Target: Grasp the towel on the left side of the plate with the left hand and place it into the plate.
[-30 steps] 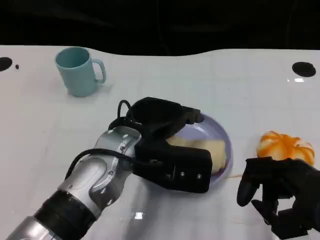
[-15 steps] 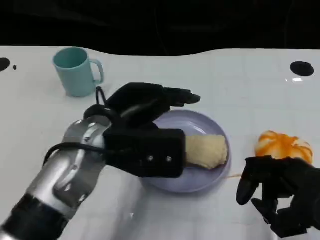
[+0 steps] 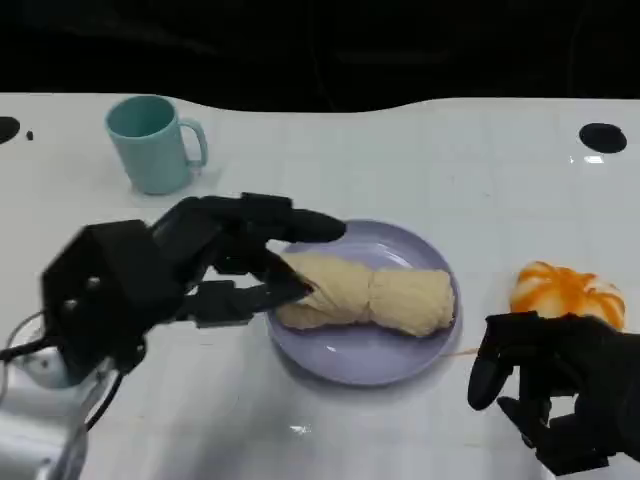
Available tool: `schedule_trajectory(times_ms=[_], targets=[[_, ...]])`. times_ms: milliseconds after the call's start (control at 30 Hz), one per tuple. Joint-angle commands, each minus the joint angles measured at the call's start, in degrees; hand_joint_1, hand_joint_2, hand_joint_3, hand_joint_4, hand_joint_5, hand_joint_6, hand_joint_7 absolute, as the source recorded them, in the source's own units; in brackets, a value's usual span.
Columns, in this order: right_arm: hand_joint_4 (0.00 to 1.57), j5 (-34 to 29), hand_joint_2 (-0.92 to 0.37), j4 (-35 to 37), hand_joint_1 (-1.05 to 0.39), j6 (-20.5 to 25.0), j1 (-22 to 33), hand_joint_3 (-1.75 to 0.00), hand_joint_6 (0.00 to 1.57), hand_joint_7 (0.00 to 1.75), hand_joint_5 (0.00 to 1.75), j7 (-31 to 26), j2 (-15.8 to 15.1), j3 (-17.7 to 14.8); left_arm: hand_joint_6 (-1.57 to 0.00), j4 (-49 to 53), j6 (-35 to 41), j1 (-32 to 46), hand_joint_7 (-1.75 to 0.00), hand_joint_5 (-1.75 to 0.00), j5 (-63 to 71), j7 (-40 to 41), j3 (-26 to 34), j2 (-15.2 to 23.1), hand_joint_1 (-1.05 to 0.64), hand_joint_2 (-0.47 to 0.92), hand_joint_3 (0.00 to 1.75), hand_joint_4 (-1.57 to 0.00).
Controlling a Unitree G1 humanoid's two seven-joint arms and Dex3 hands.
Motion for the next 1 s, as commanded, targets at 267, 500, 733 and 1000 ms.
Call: schedule_trajectory(times_ms=[267, 500, 733, 1000], targets=[[0.72, 0.28, -0.57, -0.68, 0.02, 0.24, -0.49, -1.06, 0.69, 1.43, 1.75, 0.48, -1.14, -0.6, -0.72, -21.41, 32.47, 10.41, -1.47, -1.72, -23.2, 7.66, 12.59, -1.0, -0.11, 0.55, 1.23, -0.79], [0.71, 0.95, -0.57, -0.03, 0.02, -0.65, -0.09, -1.07, 0.71, 1.43, 1.73, 1.05, -1.49, -1.77, -0.66, -23.34, 39.09, 12.37, -1.63, -1.75, -27.43, 12.05, 12.66, -1.74, -0.11, 0.57, 1.25, -0.8], [0.72, 1.52, -0.56, 0.38, 0.02, -1.74, 0.52, -1.08, 0.71, 1.43, 1.75, 1.49, -1.99, -3.09, -0.64, -20.62, 45.84, 10.63, -1.75, -1.75, -29.0, 15.75, 12.69, -1.83, -0.11, 0.64, 1.22, -0.81], [0.72, 1.35, -0.56, 1.52, 0.02, -3.67, 0.8, -1.1, 0.7, 1.43, 1.73, 1.31, -2.18, -3.08, -0.65, -18.12, 43.51, 10.58, -1.75, -1.75, -27.09, 14.2, 10.56, 0.25, -0.11, 0.62, 1.24, -0.83]])
